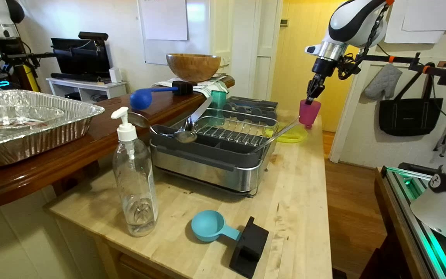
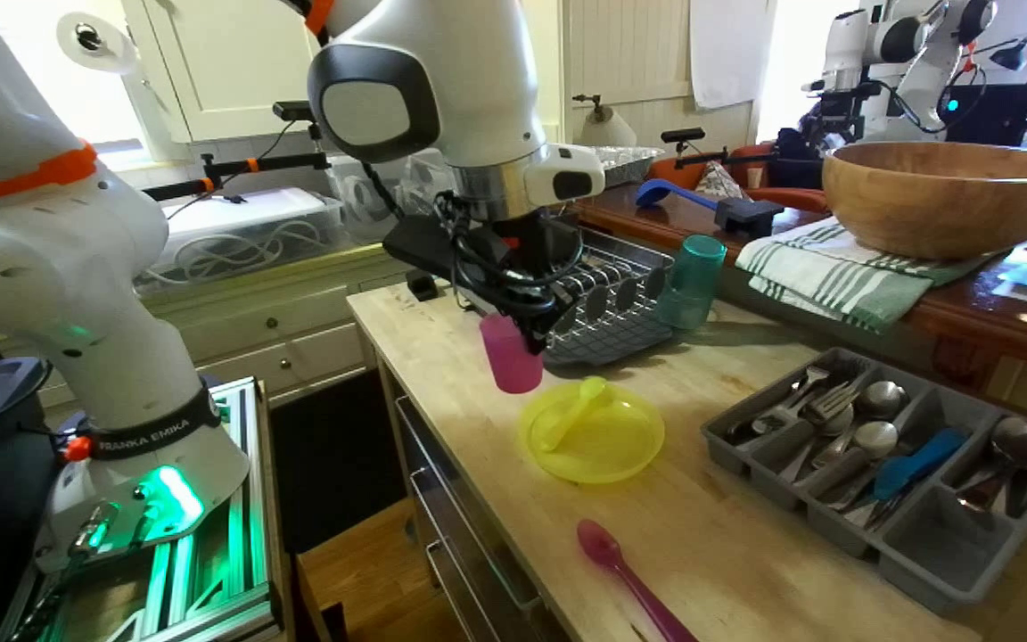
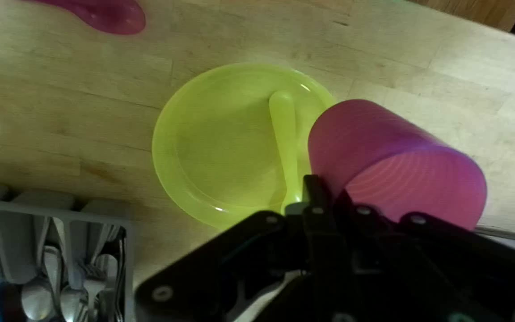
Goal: Put the yellow spoon on the yellow plate then move the purple cup to the right.
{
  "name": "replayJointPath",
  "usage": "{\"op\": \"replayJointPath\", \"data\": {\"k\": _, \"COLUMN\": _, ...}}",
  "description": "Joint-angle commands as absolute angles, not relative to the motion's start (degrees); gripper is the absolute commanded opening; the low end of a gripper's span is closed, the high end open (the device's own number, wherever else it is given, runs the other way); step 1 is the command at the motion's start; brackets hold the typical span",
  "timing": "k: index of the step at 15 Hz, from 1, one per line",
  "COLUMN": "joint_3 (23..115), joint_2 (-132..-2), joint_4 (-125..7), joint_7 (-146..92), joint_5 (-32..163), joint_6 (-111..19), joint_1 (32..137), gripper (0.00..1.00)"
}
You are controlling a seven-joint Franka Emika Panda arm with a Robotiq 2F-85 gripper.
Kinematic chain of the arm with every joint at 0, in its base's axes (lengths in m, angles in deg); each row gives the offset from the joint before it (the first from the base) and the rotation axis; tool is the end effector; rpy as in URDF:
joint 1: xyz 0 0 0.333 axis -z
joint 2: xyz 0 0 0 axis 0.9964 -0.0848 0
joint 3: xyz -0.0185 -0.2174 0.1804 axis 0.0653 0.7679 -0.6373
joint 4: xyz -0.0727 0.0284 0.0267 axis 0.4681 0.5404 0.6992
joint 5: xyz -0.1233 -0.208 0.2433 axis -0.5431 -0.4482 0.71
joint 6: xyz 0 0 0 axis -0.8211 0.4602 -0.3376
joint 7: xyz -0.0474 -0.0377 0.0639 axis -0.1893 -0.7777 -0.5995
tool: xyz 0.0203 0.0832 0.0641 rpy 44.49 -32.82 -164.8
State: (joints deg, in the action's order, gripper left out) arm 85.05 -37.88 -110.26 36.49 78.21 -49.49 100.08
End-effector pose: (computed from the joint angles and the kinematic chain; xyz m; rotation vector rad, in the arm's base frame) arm 0.3486 -0.2408 0.3674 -3.0261 -0.4559 -0.3235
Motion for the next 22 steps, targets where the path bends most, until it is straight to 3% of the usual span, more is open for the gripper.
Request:
{"op": "replayJointPath", "data": {"k": 1, "joint_3": 87.1, "joint_2": -39.9, "joint_4": -108.8, "joint_7": 32.9, "joint_5": 78.7, "joint_6": -50.0, "joint_1": 100.9, "gripper": 0.01}}
{"op": "replayJointPath", "data": {"k": 22, "joint_3": 86.9, "joint_2": -63.9, "joint_4": -88.6, "joint_7": 16.5, "joint_5": 85.8, "joint_6": -51.2, "joint_1": 108.6, "gripper": 0.01}}
